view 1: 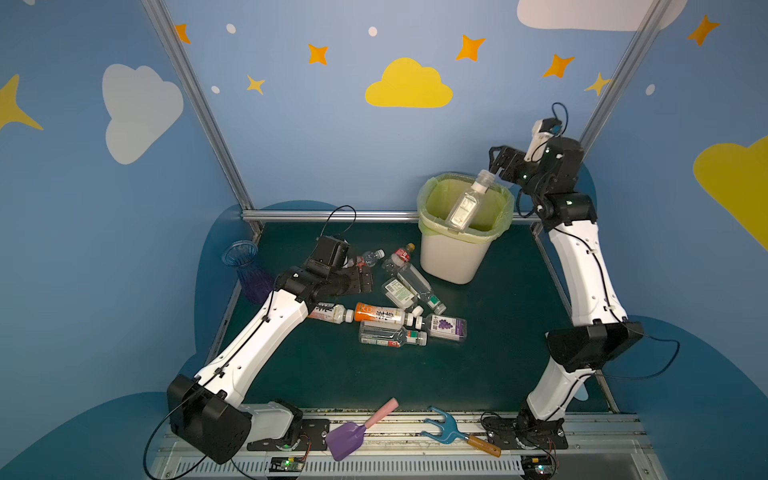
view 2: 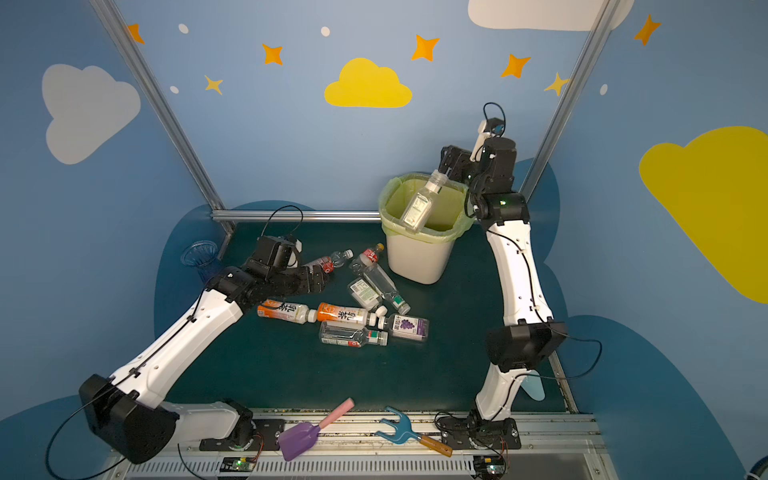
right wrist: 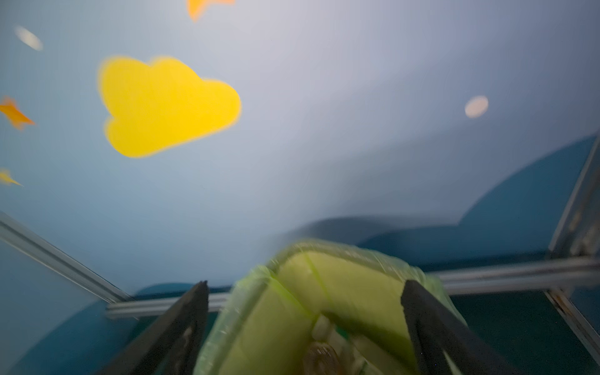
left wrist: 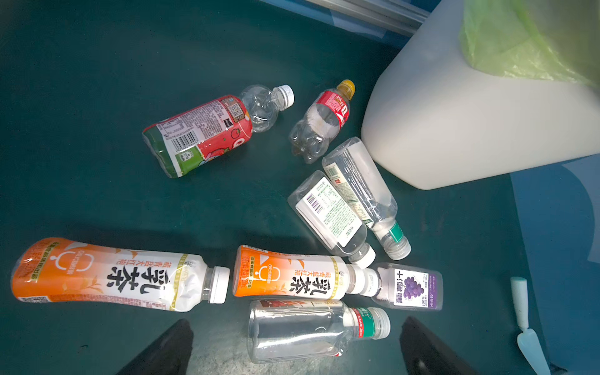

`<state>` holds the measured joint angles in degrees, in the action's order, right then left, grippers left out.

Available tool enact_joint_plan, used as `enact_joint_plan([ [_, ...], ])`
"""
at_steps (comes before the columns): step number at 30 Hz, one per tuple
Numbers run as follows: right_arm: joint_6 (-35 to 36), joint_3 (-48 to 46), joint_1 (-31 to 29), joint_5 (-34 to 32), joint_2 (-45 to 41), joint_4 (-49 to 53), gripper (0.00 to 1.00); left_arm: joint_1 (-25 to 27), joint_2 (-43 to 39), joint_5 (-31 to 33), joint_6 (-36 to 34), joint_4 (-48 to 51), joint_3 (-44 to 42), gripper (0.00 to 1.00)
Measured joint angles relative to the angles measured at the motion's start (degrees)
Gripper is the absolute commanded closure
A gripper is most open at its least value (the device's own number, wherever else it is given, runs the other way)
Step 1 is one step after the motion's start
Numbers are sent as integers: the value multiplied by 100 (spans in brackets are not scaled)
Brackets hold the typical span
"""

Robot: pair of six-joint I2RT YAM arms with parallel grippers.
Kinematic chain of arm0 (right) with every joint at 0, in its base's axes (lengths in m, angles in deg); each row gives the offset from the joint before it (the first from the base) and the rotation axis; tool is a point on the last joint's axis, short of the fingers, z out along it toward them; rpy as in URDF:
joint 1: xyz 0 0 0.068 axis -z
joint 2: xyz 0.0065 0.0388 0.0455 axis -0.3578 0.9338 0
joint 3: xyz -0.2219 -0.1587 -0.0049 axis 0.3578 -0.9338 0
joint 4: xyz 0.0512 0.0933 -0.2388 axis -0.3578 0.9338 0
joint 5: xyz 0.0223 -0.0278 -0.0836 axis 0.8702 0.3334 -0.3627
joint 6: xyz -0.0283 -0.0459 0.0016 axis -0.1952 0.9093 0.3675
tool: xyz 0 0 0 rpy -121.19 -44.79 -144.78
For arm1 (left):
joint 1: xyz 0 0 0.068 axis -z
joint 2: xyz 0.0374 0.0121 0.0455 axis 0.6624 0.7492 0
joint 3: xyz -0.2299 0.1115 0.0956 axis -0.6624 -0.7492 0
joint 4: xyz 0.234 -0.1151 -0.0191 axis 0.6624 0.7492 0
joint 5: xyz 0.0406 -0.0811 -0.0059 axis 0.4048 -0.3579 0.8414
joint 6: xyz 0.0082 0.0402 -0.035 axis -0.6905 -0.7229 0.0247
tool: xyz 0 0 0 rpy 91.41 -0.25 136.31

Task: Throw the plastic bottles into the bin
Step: 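Withdraw right arm toward the pile while left gripper reaches to clear square bottle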

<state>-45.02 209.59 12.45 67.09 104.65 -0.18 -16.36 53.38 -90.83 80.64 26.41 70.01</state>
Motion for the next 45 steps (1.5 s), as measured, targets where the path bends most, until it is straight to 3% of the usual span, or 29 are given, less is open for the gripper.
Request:
enact_joint_plan([
  [6,382,-721,199,-68,-914,297,9,0,-328,72,70,162,-173,0],
  [15,595,-1504,197,365,-2588,516,11,7,28,-101,120,262,-170,0],
  [21,826,-2702,57,1106,-2861,1161,16,57,203,-254,210,256,-188,1],
  [28,1239,-4081,-765,1591,-3171,1915,16,326,649,-389,286,315,-337,3],
  [34,1379,-4614,-1473,1598,-3445,2090,16,363,846,-450,428,328,-404,11],
  [37,1335,-4819,-1598,1565,-3453,2070,16,426,986,-450,409,380,-376,17],
  [45,1255,-5064,-1711,1561,-3405,1993,16,721,1429,-442,358,597,-68,21],
])
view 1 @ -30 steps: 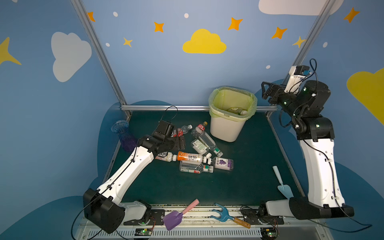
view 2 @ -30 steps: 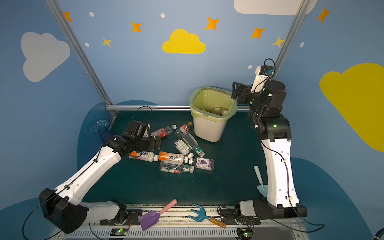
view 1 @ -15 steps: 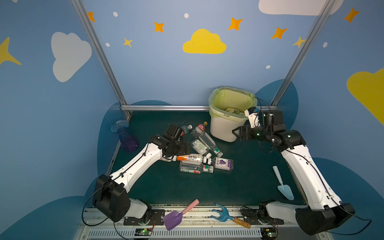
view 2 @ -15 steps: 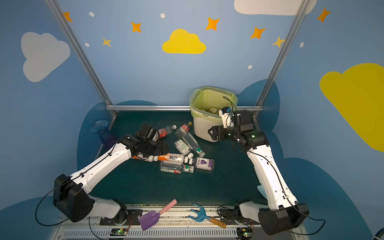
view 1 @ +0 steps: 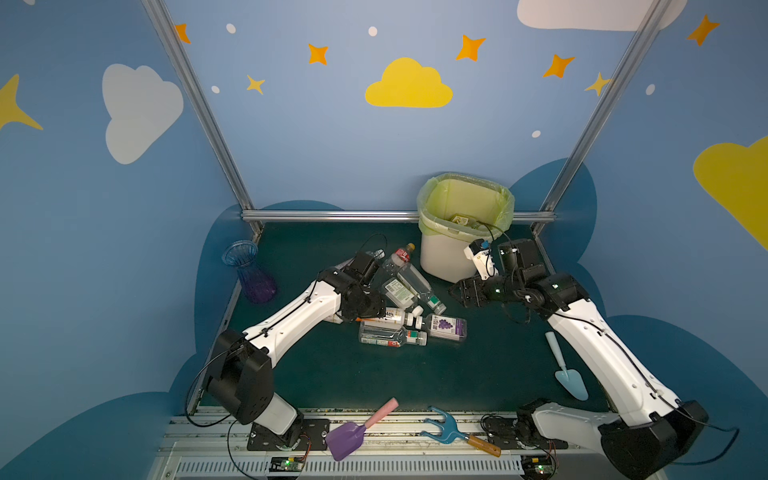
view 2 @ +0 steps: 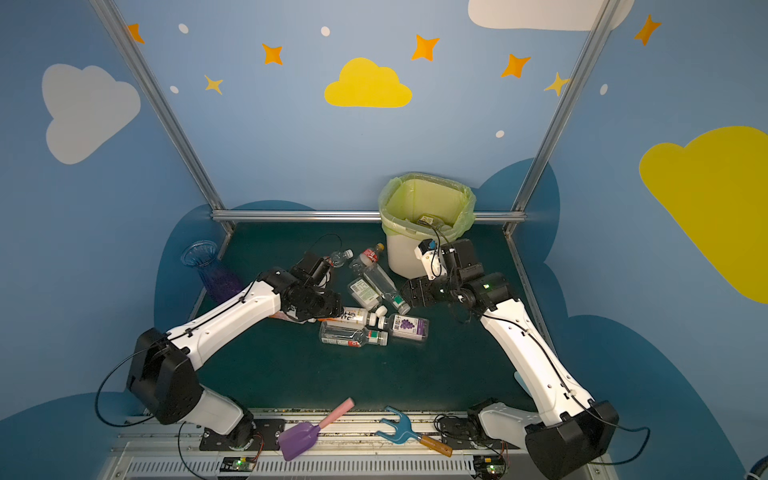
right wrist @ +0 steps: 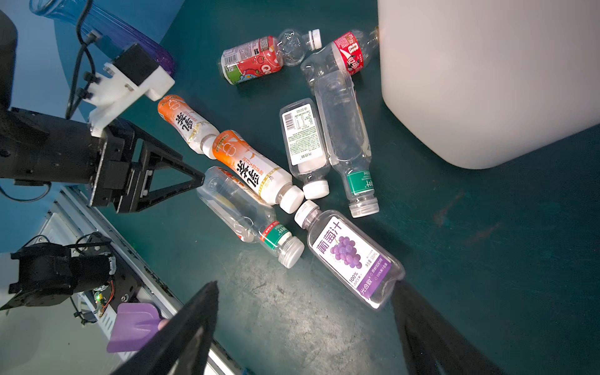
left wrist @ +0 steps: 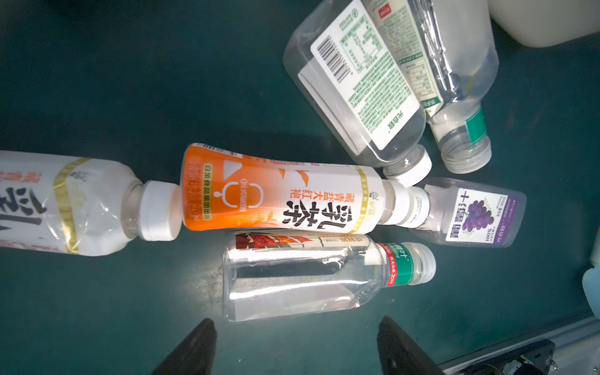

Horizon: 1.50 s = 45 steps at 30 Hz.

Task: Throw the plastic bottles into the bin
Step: 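Withdraw right arm toward the pile while left gripper reaches to clear square bottle, then close left gripper on the clear square bottle with green-print label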

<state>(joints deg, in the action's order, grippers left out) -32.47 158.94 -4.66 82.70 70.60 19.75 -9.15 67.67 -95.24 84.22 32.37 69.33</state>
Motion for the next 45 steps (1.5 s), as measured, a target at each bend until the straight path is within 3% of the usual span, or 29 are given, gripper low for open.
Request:
enact_joint_plan([
  [21,-39,-92,-48,-223,-295,63,15,0,2774,-262,369,557,3010,16],
  [45,721,459,175,-291,-350,675,13,-125,3853,-339,1342,280,3346,15],
])
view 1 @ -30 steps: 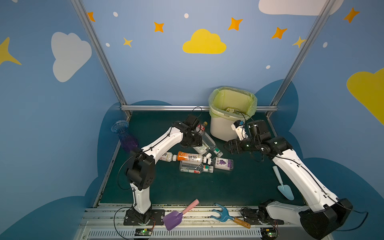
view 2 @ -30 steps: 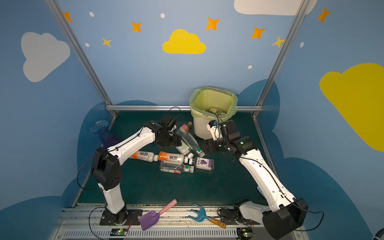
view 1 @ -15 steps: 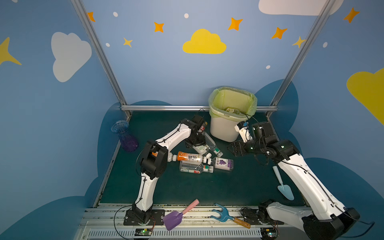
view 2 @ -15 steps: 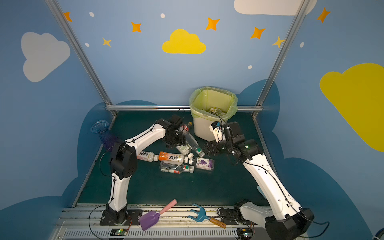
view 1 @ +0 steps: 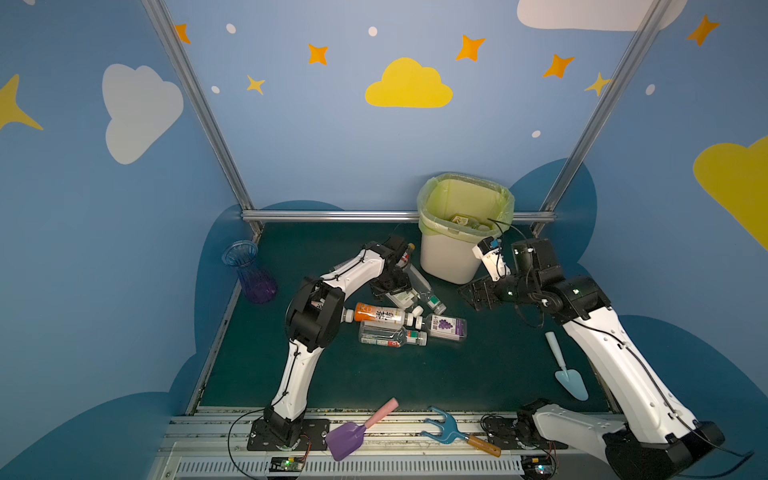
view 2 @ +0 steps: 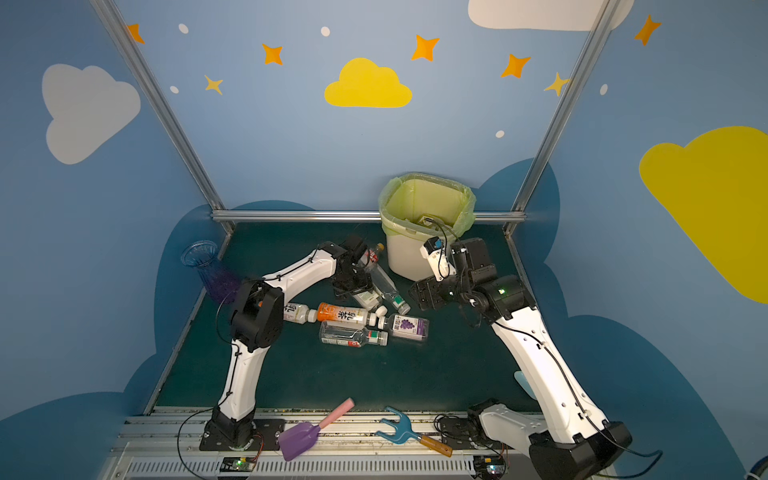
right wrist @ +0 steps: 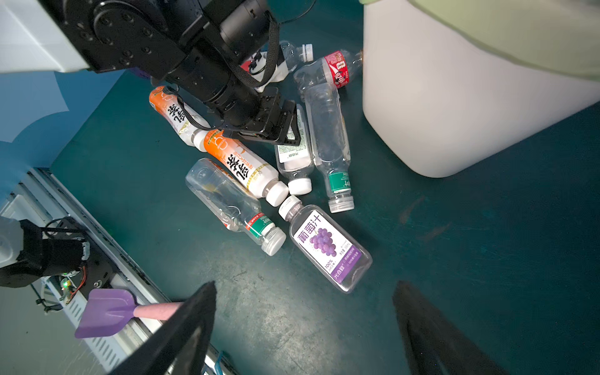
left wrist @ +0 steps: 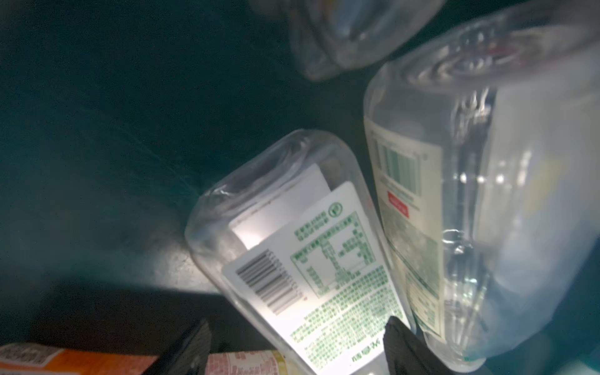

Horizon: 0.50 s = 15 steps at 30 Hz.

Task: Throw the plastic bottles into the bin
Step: 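Close left gripper on the clear square bottle with green-print label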

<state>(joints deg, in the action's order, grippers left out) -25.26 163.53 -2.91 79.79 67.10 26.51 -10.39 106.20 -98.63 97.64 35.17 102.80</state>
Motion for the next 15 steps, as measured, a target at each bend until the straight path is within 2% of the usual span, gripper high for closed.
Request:
enact_joint_plan([
  [15,179,39,446,166,15,66,13,-35,472,105,201,-195,651,14],
])
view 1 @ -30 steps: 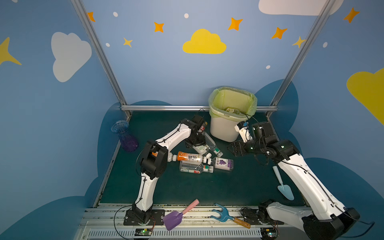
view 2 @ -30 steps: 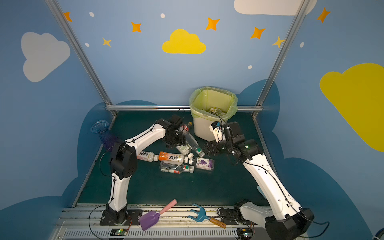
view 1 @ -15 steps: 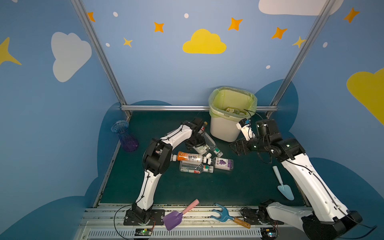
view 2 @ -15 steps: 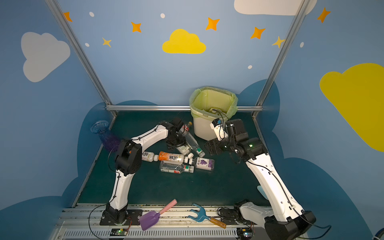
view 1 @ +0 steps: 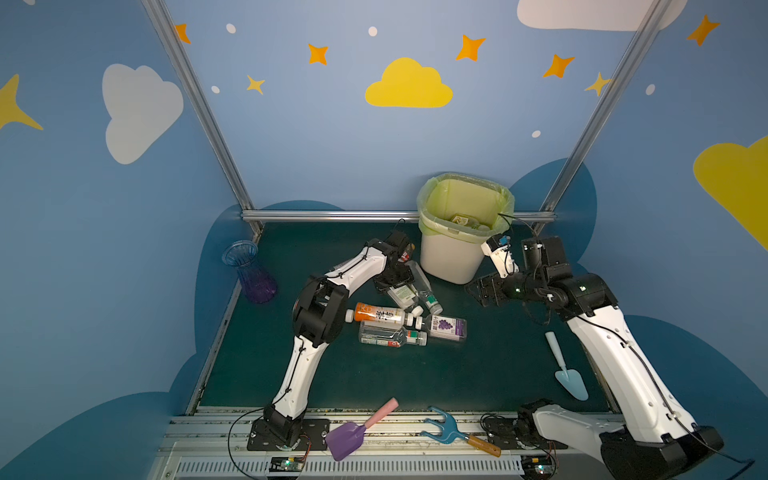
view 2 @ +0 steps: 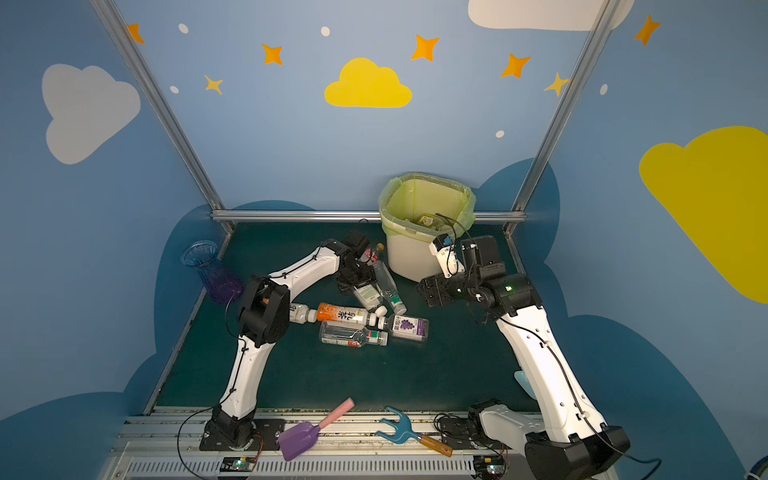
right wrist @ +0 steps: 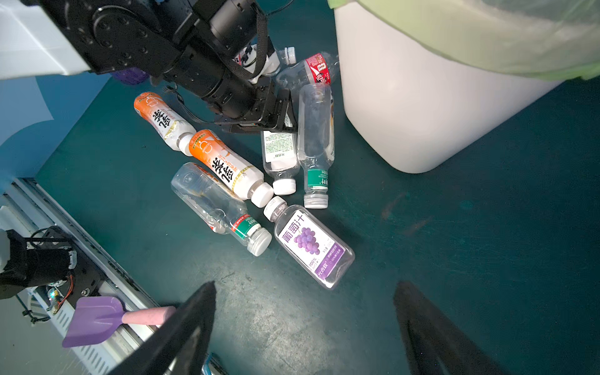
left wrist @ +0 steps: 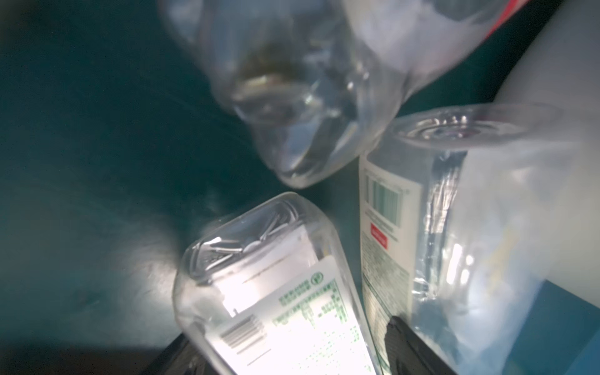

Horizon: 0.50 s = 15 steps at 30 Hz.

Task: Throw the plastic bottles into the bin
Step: 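Close left gripper on the clear square bottle with green-print label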

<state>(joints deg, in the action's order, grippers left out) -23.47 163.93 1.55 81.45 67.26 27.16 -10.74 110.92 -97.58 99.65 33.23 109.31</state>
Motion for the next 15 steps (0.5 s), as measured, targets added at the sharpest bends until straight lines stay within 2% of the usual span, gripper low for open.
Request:
enact_joint_plan([
  [12,-2,0,197,0,0,0,13,-83,162,-87,-9,-2,26,15],
  [15,-2,0,210,0,0,0,13,-114,162,-103,-26,-7,26,20],
])
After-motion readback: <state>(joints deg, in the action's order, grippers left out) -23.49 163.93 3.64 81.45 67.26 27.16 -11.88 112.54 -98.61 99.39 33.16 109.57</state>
